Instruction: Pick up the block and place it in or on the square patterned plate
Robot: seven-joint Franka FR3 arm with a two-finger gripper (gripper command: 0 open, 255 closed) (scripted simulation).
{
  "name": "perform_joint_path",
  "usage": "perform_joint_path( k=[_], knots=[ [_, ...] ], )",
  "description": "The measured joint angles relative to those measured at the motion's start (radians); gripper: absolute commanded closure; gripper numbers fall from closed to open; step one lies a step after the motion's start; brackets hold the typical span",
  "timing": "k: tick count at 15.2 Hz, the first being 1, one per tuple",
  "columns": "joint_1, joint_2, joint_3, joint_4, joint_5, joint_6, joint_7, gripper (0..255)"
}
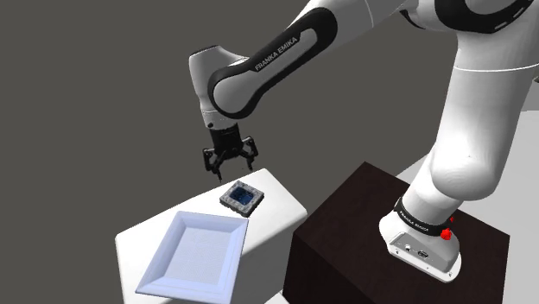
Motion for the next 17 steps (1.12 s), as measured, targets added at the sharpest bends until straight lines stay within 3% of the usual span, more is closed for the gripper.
perform_joint_path(
  k=[5, 12, 13, 17],
  knots=[
    [-0.097, 0.053, 0.115, -0.035, -0.062, 0.054, -0.137, 0],
    [-0.213, 0.101, 0.241, -0.042, -0.134, 0.065, -0.158, 0],
    [-0.229, 0.105, 0.258, -0.043, -0.142, 0.063, -0.157, 255],
    [-0.244, 0.112, 0.275, -0.039, -0.15, 0.055, -0.149, 255]
  ],
)
